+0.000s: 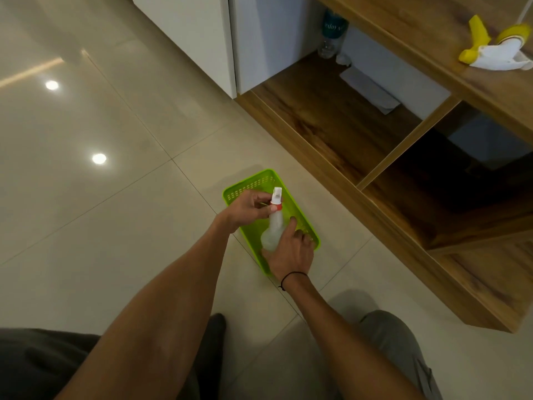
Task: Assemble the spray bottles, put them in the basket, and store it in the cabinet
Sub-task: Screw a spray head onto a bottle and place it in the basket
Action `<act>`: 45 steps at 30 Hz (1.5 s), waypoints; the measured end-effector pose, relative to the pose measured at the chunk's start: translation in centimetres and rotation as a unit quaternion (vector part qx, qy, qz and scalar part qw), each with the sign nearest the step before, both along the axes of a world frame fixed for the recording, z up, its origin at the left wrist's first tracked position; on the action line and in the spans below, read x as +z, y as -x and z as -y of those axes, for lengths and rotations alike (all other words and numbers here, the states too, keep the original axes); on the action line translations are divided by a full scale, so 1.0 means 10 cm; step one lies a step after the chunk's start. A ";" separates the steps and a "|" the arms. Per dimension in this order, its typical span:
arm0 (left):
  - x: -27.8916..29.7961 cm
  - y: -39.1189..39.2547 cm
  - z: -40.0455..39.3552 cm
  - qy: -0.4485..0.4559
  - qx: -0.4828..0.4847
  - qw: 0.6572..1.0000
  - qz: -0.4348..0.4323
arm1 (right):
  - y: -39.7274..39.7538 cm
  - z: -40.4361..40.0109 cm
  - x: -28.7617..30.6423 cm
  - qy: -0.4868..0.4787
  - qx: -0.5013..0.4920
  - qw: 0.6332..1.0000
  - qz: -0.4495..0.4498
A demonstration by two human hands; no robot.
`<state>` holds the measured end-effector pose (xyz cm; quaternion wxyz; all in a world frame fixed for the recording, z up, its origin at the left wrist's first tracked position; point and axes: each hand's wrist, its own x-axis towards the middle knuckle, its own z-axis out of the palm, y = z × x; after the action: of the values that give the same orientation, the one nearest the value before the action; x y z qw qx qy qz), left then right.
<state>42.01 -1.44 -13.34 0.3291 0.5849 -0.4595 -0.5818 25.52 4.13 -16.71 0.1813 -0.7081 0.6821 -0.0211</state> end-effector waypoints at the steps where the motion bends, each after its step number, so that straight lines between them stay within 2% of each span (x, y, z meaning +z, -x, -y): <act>1: 0.00 -0.01 -0.02 -0.004 0.006 1.000 -0.006 | -0.02 -0.01 -0.02 -0.021 -0.006 1.000 0.003; 3: -0.01 -0.04 -0.04 -0.010 0.020 1.000 -0.021 | -0.04 0.00 -0.04 -0.035 -0.027 0.998 0.048; 6: 0.01 -0.09 -0.02 -0.009 0.053 0.997 -0.052 | -0.05 0.05 0.00 -0.028 -0.077 0.979 0.187; 11: 0.09 -0.14 0.10 -0.027 0.142 0.969 -0.198 | 0.00 0.19 0.18 -0.034 -0.136 0.874 0.465; 14: 0.10 -0.12 0.16 -0.041 0.168 0.949 -0.264 | 0.04 0.21 0.26 -0.063 -0.156 0.813 0.558; 16: 0.08 -0.11 0.18 -0.048 0.178 0.942 -0.282 | 0.04 0.24 0.29 -0.105 -0.208 0.759 0.608; 18: 0.03 -0.11 0.17 -0.050 0.191 0.934 -0.298 | 0.04 0.30 0.30 -0.195 -0.269 0.682 0.652; 20: 0.00 -0.12 0.16 -0.047 0.200 0.925 -0.321 | 0.09 0.36 0.34 -0.296 -0.287 0.591 0.694; 21: 0.00 -0.13 0.16 -0.044 0.203 0.922 -0.327 | 0.11 0.39 0.36 -0.321 -0.285 0.557 0.711; 22: -0.01 -0.14 0.16 -0.039 0.208 0.921 -0.328 | 0.13 0.41 0.37 -0.328 -0.282 0.537 0.724; 23: -0.02 -0.16 0.17 -0.034 0.217 0.919 -0.327 | 0.12 0.41 0.38 -0.319 -0.281 0.533 0.731; 24: -0.03 -0.17 0.19 -0.030 0.230 0.916 -0.327 | 0.11 0.40 0.38 -0.293 -0.283 0.548 0.731; 25: -0.04 -0.19 0.19 -0.029 0.244 0.912 -0.329 | 0.08 0.38 0.38 -0.257 -0.278 0.582 0.720; 28: -0.06 -0.21 0.20 -0.036 0.261 0.908 -0.327 | -0.04 0.30 0.38 -0.144 -0.208 0.739 0.624; 30: -0.07 -0.20 0.19 -0.041 0.263 0.905 -0.332 | -0.11 0.26 0.37 -0.089 -0.159 0.797 0.576; 31: -0.07 -0.20 0.20 -0.042 0.264 0.903 -0.337 | -0.12 0.25 0.37 -0.072 -0.152 0.805 0.570; 32: -0.06 -0.20 0.20 -0.044 0.263 0.902 -0.341 | -0.13 0.25 0.36 -0.069 -0.158 0.799 0.576; 33: -0.06 -0.21 0.21 -0.046 0.258 0.901 -0.345 | -0.12 0.26 0.35 -0.088 -0.180 0.775 0.600; 35: -0.05 -0.24 0.22 -0.051 0.238 0.902 -0.356 | -0.08 0.31 0.36 -0.182 -0.241 0.686 0.662; 38: -0.04 -0.24 0.23 -0.056 0.213 0.901 -0.374 | 0.06 0.40 0.39 -0.367 -0.286 0.546 0.697; 40: -0.05 -0.22 0.24 -0.051 0.214 0.900 -0.376 | 0.12 0.45 0.39 -0.413 -0.281 0.499 0.708; 42: -0.05 -0.21 0.26 -0.043 0.218 0.904 -0.365 | 0.08 0.45 0.41 -0.393 -0.275 0.504 0.718; 43: -0.05 -0.20 0.27 -0.040 0.223 0.906 -0.358 | 0.04 0.43 0.41 -0.344 -0.277 0.530 0.724; 45: -0.05 -0.19 0.28 -0.038 0.233 0.908 -0.347 | -0.06 0.40 0.39 -0.201 -0.273 0.614 0.713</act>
<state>43.88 -4.20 -13.85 0.5718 0.4486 -0.1447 -0.6715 26.10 0.16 -12.82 0.7343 -0.1966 0.4869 -0.4302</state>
